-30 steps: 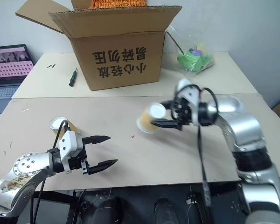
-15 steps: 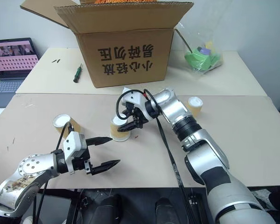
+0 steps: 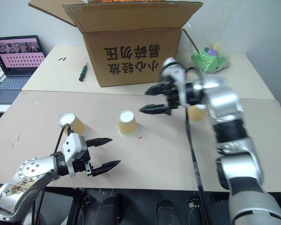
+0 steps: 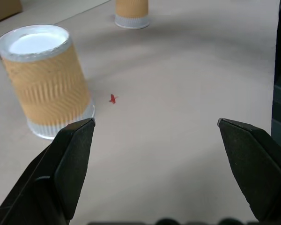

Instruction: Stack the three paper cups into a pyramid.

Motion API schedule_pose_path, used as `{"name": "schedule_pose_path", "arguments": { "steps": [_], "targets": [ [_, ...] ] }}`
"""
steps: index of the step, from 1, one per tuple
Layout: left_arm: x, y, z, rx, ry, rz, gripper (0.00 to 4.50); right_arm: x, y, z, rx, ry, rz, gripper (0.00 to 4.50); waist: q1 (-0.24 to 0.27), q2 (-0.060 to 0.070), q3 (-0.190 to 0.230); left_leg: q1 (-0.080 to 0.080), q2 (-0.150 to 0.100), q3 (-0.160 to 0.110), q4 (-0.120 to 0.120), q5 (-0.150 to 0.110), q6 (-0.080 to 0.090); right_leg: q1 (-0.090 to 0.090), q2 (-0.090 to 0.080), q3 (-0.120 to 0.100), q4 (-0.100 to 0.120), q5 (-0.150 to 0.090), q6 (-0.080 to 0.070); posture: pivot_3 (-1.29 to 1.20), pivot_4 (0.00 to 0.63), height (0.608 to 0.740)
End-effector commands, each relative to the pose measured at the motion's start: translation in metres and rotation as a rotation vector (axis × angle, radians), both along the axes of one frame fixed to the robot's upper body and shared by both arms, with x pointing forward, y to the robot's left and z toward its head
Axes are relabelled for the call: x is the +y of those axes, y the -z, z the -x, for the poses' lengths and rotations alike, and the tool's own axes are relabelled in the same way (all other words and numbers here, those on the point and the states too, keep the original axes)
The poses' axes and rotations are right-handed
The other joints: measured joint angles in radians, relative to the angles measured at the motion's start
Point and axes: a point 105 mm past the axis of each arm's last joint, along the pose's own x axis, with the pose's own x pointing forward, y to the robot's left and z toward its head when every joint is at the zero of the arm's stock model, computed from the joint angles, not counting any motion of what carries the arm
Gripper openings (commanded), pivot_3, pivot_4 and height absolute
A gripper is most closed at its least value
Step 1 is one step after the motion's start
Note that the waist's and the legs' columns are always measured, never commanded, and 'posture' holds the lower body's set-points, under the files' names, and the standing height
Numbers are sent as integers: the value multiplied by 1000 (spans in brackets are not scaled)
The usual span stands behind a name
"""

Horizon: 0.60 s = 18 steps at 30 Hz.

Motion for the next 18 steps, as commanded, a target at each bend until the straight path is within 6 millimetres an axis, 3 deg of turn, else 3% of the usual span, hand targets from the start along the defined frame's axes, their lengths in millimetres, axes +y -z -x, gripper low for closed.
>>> {"name": "schedule_pose_path", "arguments": {
  "steps": [1,3,5,8,10,12,18],
  "targets": [
    [-2,-7,2,-41,8,-4,4500,-26,5,31,64,118,-81,4439,-1,0,0,0,0,-1,1,0,0,1,0,0,0,0,0,0,150,700],
    [-2,-7,2,-40,8,-3,4500,-37,24,30,91,256,-44,4439,-18,1,-1,3,0,0,1,0,0,1,0,1,1,0,0,0,150,700],
    [-2,-8,1,-40,7,-2,4500,-67,67,5,132,612,81,4439,-38,1,-1,5,0,0,2,0,0,2,1,3,2,0,0,0,150,700],
    [-2,-9,-3,-44,8,-3,4500,-103,97,-22,81,988,194,4439,-55,1,-1,9,0,0,5,1,0,7,1,3,1,1,1,0,150,700],
    [-2,-10,-6,-46,7,-1,4500,-121,105,-37,29,1182,230,4439,-58,1,-1,9,-1,0,6,2,0,8,1,4,0,0,1,0,150,700],
    [-3,-10,-9,-48,9,0,4500,-125,106,-48,35,1288,162,4439,-58,1,-1,9,-2,0,7,3,1,9,0,5,0,1,1,0,150,700],
    [-3,-12,-13,-55,7,0,4500,-116,90,-67,78,1326,-43,4439,-57,1,-1,7,-2,-1,6,4,2,9,1,5,0,6,5,0,150,700]
  ]
}}
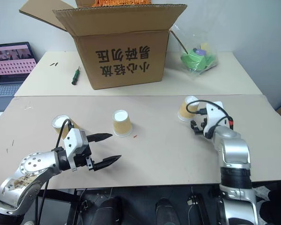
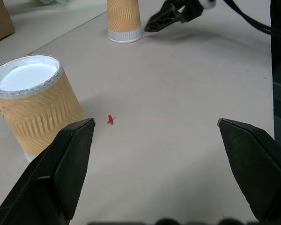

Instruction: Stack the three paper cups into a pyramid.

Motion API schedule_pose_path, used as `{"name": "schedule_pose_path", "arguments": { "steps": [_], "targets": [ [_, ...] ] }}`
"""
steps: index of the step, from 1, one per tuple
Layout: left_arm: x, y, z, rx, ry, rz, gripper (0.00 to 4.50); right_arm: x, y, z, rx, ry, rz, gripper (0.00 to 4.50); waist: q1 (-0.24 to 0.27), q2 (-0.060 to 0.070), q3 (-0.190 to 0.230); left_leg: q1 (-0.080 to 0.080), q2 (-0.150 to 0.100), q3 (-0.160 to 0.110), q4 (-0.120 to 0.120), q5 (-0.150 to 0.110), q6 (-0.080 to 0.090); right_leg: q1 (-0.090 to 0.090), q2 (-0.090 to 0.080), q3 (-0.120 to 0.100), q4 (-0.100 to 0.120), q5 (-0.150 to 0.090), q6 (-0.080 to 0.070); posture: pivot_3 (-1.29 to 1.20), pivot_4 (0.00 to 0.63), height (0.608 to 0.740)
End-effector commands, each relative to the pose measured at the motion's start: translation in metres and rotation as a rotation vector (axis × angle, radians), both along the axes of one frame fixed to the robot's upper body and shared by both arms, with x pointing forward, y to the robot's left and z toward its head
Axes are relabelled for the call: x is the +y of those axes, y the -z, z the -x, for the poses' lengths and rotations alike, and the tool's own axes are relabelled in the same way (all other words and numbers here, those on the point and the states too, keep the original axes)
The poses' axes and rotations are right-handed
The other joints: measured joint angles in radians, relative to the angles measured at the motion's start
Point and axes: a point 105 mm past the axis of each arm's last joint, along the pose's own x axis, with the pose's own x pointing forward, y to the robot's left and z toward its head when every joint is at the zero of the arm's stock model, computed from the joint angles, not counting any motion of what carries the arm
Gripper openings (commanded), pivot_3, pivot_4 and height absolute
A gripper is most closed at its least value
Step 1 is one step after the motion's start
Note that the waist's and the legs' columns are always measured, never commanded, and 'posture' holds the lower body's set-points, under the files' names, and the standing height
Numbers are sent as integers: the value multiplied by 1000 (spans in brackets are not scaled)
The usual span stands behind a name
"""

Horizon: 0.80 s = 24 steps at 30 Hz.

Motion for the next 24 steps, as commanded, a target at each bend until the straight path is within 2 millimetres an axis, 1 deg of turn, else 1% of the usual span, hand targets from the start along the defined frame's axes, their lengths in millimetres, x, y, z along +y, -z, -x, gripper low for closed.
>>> {"name": "schedule_pose_path", "arguments": {
  "steps": [1,5,8,12,16,19,22,24],
  "targets": [
    [1,-3,-1,-20,-1,-9,4500,-6,-29,-6,-107,19,-70,4439,5,0,0,0,0,0,0,0,0,0,0,0,0,0,0,0,150,700],
    [2,-5,-3,-25,-10,-8,4500,2,-35,-7,-101,-65,-109,4439,9,0,0,-1,0,0,-1,-1,1,0,-1,-2,-1,-1,0,0,150,700],
    [2,-6,-4,-26,-16,-7,4500,6,-39,-8,-99,-127,-88,4439,9,0,0,-1,0,0,-1,-1,1,0,-1,-2,-1,-1,0,0,150,700],
    [2,-6,-5,-27,-27,-6,4500,7,-47,-21,-131,-124,-73,4439,0,0,0,-1,0,0,-1,-1,1,0,-1,-2,-1,-1,0,0,150,700],
    [2,-7,-6,-30,-43,-2,4500,8,-49,-38,-155,-103,-79,4439,-4,0,0,-1,0,0,-1,-1,1,0,0,-1,-1,-1,0,0,150,700],
    [3,-7,-6,-29,-50,0,4500,10,-49,-45,-165,-103,-94,4439,-1,0,0,-1,0,0,-1,-1,1,0,0,-1,-1,-1,0,0,150,700],
    [4,-7,-5,-29,-56,-4,4500,16,-52,-52,-176,-110,-102,4439,2,0,0,-1,0,0,-2,-1,1,0,0,-1,-1,-1,0,0,150,700],
    [5,-7,-4,-30,-63,-5,4500,21,-58,-61,-197,-110,-113,4439,1,0,0,-1,0,0,-2,-1,1,0,0,-1,-1,-1,-1,0,150,700]
  ]
}}
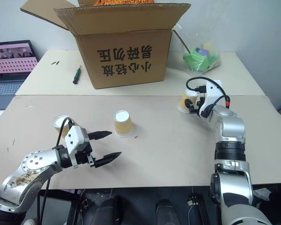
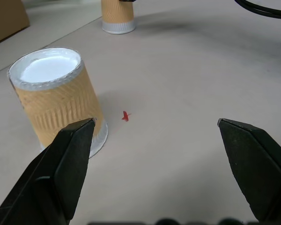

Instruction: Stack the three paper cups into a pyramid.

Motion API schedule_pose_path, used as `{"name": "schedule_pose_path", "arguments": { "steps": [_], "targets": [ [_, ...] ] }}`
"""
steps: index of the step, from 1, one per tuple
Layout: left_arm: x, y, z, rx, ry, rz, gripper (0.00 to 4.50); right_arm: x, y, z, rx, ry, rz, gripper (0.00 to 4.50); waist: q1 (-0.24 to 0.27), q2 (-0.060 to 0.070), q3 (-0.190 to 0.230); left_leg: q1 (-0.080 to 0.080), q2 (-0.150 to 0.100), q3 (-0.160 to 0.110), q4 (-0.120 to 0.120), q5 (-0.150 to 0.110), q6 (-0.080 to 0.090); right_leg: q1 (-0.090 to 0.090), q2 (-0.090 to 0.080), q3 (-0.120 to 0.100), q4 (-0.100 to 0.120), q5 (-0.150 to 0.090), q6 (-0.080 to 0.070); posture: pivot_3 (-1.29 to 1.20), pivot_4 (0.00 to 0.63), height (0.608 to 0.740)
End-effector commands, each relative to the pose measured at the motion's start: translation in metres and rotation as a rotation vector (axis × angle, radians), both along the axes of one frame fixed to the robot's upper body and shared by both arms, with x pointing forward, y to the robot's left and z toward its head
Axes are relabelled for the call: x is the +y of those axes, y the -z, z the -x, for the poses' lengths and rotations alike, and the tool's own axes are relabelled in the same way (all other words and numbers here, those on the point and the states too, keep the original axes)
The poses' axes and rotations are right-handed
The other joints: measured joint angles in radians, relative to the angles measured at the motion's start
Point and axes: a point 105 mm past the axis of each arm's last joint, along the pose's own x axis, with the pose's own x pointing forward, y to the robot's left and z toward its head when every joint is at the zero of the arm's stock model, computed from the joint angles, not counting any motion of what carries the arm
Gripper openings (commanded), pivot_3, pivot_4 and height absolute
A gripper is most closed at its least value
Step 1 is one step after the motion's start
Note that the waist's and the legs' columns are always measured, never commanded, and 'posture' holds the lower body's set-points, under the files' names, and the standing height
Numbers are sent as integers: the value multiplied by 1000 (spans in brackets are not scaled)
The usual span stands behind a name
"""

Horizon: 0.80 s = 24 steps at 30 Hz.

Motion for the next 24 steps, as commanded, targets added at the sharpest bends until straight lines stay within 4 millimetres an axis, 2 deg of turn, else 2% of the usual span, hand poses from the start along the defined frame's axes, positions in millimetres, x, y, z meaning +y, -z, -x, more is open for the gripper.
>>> {"name": "schedule_pose_path", "arguments": {
  "steps": [1,10,19,24],
  "targets": [
    [1,-8,2,-38,-8,-1,4500,7,-31,-16,-107,0,4,4439,-4,0,0,0,0,0,0,0,0,0,0,0,0,0,0,0,150,700],
    [2,-7,5,-36,-17,-3,4500,9,-39,-37,-135,19,2,4439,-1,0,0,0,0,0,-2,0,0,-1,0,0,0,0,-1,0,150,700],
    [4,-8,5,-36,-29,-2,4500,6,-40,-42,-145,30,-9,4439,-4,1,0,0,0,0,-2,0,0,-1,0,0,0,0,-1,0,150,700],
    [4,-8,2,-38,-33,-2,4500,8,-45,-42,-164,11,-16,3094,-4,1,0,0,0,0,-2,0,0,-1,0,0,0,0,-1,0,150,700]
  ]
}}
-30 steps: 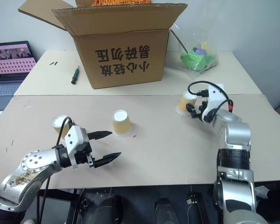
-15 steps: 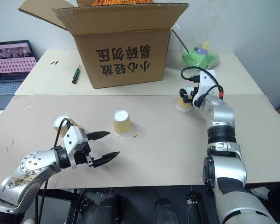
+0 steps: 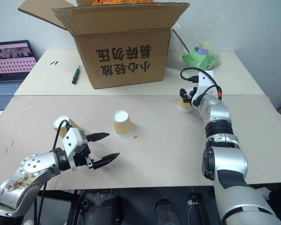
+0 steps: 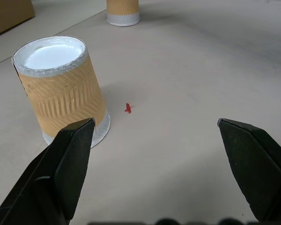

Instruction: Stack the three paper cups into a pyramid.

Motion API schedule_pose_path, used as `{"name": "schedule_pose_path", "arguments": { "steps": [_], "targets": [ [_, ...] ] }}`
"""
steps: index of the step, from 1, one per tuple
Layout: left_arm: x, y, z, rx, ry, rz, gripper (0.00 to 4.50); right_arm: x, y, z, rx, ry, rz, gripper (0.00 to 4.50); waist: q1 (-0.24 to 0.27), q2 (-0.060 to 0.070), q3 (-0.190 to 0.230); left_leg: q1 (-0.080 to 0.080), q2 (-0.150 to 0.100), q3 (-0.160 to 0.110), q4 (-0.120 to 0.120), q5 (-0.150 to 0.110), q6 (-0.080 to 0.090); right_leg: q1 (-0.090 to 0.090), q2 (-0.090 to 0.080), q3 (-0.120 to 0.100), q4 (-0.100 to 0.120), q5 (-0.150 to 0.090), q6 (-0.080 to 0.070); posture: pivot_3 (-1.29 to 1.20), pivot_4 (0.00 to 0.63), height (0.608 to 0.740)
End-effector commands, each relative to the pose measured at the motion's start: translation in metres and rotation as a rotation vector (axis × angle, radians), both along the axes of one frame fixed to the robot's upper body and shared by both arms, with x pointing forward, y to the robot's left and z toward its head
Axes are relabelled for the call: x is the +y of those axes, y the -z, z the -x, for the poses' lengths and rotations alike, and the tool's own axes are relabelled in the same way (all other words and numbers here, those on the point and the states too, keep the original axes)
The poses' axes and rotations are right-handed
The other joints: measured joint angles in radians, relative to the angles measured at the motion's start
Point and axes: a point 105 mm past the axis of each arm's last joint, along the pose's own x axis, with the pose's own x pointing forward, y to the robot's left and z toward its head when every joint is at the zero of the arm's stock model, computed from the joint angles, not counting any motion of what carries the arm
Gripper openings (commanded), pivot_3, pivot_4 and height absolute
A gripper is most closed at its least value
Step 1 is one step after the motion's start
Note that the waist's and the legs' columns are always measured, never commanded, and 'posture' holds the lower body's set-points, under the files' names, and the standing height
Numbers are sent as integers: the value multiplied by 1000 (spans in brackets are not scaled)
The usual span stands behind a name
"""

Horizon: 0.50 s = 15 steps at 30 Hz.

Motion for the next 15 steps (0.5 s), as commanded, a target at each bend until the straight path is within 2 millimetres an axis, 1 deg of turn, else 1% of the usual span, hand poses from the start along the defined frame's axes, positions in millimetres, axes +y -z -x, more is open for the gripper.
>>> {"name": "schedule_pose_path", "arguments": {
  "steps": [1,4,7,8,9,10,11,12,13,14,15],
  "targets": [
    [2,-11,-2,-50,-7,-1,4500,-1,-35,-3,-112,-13,-1,2785,0,0,0,0,0,0,0,0,0,0,0,0,0,0,0,0,150,700],
    [2,-11,-3,-51,-9,1,4500,1,-40,-2,-128,-29,-10,2785,0,0,0,0,0,0,0,0,0,0,0,0,0,0,0,0,150,700],
    [2,-10,-3,-49,-7,0,4500,2,-56,0,-169,-53,-7,2785,0,0,0,0,0,0,0,0,0,0,0,0,0,0,0,0,150,700],
    [2,-10,-2,-49,-6,0,4500,6,-65,2,-192,-83,14,2785,0,1,0,0,0,0,0,0,0,-1,0,0,0,0,0,0,150,700],
    [2,-10,-1,-48,-6,-1,4500,15,-76,6,-223,-143,37,2785,1,1,1,0,0,0,0,0,0,-1,0,0,0,0,0,0,150,700],
    [2,-10,0,-47,-7,1,4500,37,-92,18,-276,-293,67,2785,1,2,1,-1,0,0,0,0,0,-2,0,0,0,0,0,0,150,700],
    [2,-9,0,-47,-7,0,4500,65,-102,38,-313,-483,109,2785,2,2,1,-2,0,0,0,0,0,-3,0,1,1,0,0,0,150,700],
    [1,-9,0,-46,-8,1,4500,89,-103,60,-322,-659,149,2785,1,2,1,-5,0,0,-1,0,0,-7,0,1,1,0,0,0,150,700],
    [1,-9,0,-45,-8,2,4500,102,-100,76,-316,-768,173,2785,1,2,1,-5,0,0,-2,0,0,-8,0,1,2,0,0,0,150,700],
    [1,-9,0,-44,-7,4,4500,113,-91,93,-295,-873,209,2785,2,2,1,-5,1,0,-3,0,0,-8,1,1,2,0,0,0,150,700],
    [1,-9,0,-44,-6,5,4500,120,-82,105,-268,-945,230,2785,3,2,1,-5,1,0,-4,0,0,-8,2,0,2,0,-1,0,150,700]
  ]
}}
